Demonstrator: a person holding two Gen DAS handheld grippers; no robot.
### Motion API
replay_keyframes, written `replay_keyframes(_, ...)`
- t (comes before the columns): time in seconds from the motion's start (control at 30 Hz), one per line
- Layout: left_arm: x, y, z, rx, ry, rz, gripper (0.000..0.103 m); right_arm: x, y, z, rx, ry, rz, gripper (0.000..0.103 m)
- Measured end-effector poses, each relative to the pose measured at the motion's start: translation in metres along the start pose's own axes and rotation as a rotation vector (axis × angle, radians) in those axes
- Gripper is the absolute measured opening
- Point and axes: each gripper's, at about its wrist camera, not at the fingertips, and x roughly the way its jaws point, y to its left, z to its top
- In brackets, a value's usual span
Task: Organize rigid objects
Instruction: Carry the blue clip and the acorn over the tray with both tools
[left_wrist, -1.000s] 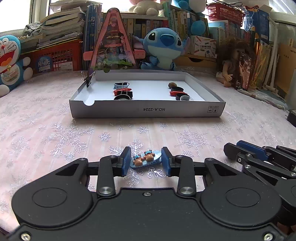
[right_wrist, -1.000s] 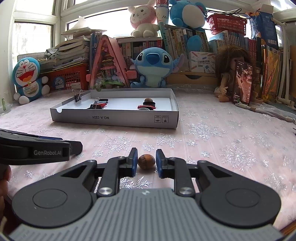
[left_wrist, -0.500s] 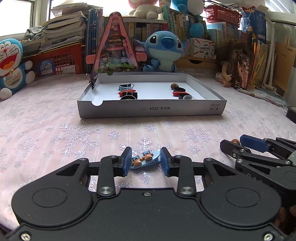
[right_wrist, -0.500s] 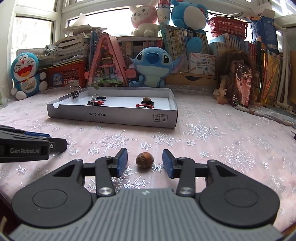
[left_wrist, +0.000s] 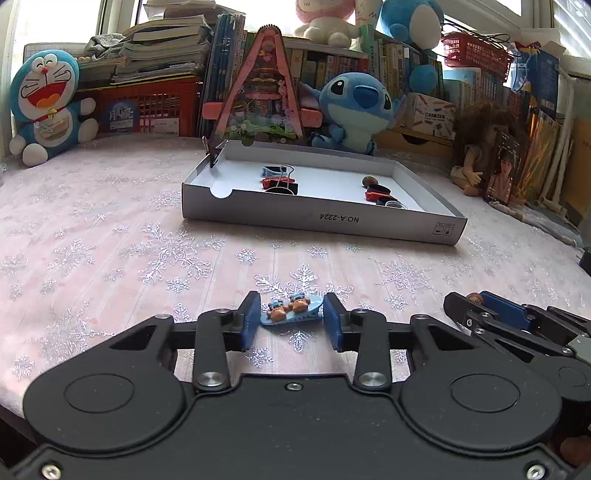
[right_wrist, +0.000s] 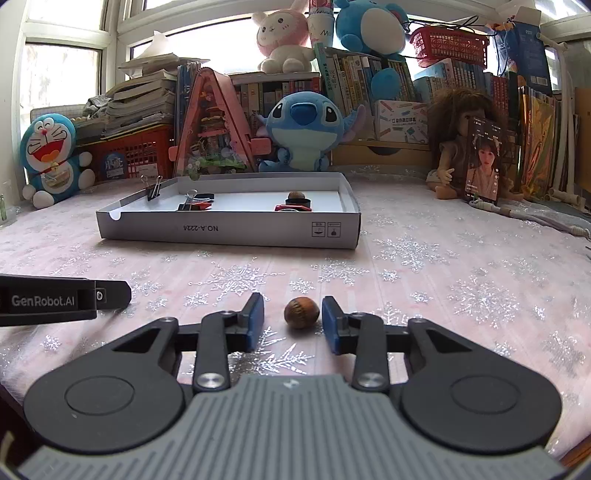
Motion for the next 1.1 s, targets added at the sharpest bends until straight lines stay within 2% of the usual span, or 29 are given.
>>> replay_keyframes(0.17, -0.001, -0.003, -0.001, 0.014, -0.002, -0.007, 0.034, 0.0, 0.003, 0.0, -0.002, 0.001, 0.012, 0.025)
replay_keyframes(0.5, 0.001, -0.005, 0.01, 0.047, 0.013, 0.009, 0.034, -0.003, 0.005, 0.007, -0.002, -0.016, 0.028, 0.025)
replay_keyframes(1.1, 0.016, -0.002, 0.062, 0.104, -0.017, 0.007, 0.034, 0.011, 0.002, 0.041, -0.007, -0.052, 0.033, 0.025)
